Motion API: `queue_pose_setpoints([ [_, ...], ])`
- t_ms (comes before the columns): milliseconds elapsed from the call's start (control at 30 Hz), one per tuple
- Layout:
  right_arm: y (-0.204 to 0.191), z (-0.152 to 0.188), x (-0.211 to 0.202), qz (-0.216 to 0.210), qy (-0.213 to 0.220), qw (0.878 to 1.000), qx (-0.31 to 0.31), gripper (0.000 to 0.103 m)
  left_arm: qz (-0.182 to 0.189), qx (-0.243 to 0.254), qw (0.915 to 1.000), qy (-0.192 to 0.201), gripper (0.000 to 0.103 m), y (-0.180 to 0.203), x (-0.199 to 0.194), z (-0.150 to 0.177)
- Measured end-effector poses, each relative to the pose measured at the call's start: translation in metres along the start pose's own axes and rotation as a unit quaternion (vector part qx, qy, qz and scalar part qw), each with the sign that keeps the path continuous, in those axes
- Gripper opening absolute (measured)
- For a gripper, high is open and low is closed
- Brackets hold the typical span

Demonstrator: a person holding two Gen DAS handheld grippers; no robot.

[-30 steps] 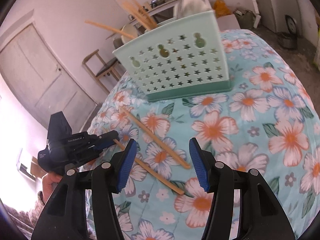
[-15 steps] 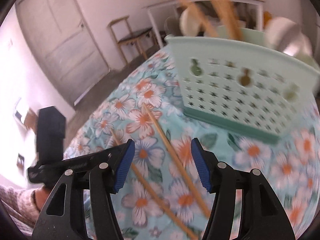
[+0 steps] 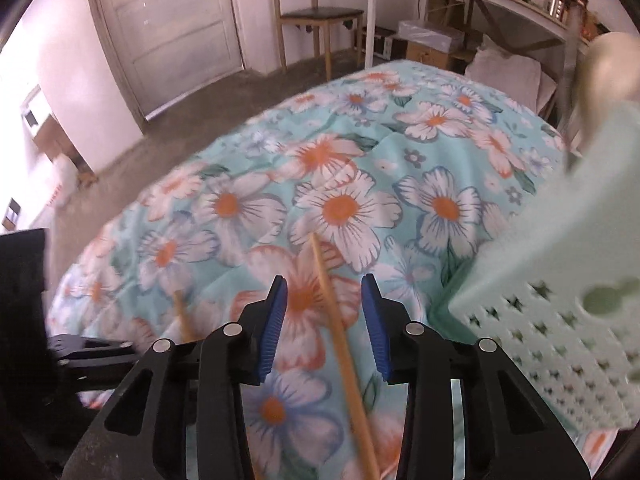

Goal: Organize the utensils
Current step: 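Grasp a chopstick with the right tool while the left tool holds its chopsticks, then carry chopsticks above the basket with the left tool while the right tool carries its chopstick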

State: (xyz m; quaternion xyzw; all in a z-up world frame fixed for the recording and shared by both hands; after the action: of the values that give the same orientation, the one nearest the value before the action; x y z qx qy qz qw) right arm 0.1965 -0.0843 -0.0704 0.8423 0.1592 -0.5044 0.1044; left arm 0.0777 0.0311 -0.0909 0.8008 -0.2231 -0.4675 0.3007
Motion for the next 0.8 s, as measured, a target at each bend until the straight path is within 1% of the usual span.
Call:
queue_pose_setpoints([
  [33,-0.001,0.001,0.004,0.001,-0.001,1.000,-0.004,0.029,0.000,0.000,1.0000,0.000,0.016,0.000,0.000,0.000],
  [67,-0.003,0.001,0.004,0.003,0.001,1.000,-0.007,0.023,0.000,0.000,1.0000,0.001,0.016,0.000,0.000,0.000],
  [100,-0.004,0.001,0.004,0.006,0.003,1.000,-0.009,0.011,0.000,0.000,1.0000,0.000,0.016,0.000,0.000,0.000],
  [200,-0.004,0.002,-0.002,0.019,0.012,1.000,-0.008,0.005,-0.001,0.000,1.0000,0.002,0.016,0.001,0.000,0.001],
  [367,0.000,0.007,-0.025,0.037,0.037,0.999,0.001,0.004,-0.004,0.002,1.0000,0.004,0.016,0.001,0.000,0.001],
  [467,0.006,0.010,-0.046,0.051,0.057,0.997,0.010,0.004,-0.007,0.003,0.9999,0.006,0.016,0.002,0.000,0.002],
  [600,0.020,0.017,-0.083,0.077,0.094,0.992,0.034,0.004,-0.014,0.007,0.9998,0.009,0.016,0.006,-0.001,0.000],
  [733,0.038,0.029,-0.122,0.101,0.129,0.984,0.070,0.004,-0.026,0.038,0.9985,0.032,0.016,0.020,-0.009,-0.005],
  [800,0.049,0.038,-0.145,0.113,0.148,0.978,0.091,0.004,-0.031,0.065,0.9961,0.051,0.016,0.034,-0.016,-0.009],
])
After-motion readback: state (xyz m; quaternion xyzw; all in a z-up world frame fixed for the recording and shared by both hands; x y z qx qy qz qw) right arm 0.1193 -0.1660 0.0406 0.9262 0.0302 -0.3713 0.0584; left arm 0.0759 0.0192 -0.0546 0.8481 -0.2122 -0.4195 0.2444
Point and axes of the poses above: each gripper's, at about its wrist camera, not at the fingertips, and x roughly the way its jaws point, y to its right, z to its underside, the point moved 1 cm from there along x, roughly the way its jaws point, and after that the axes turned 6 degrees about -x, right-handed, at the moved point
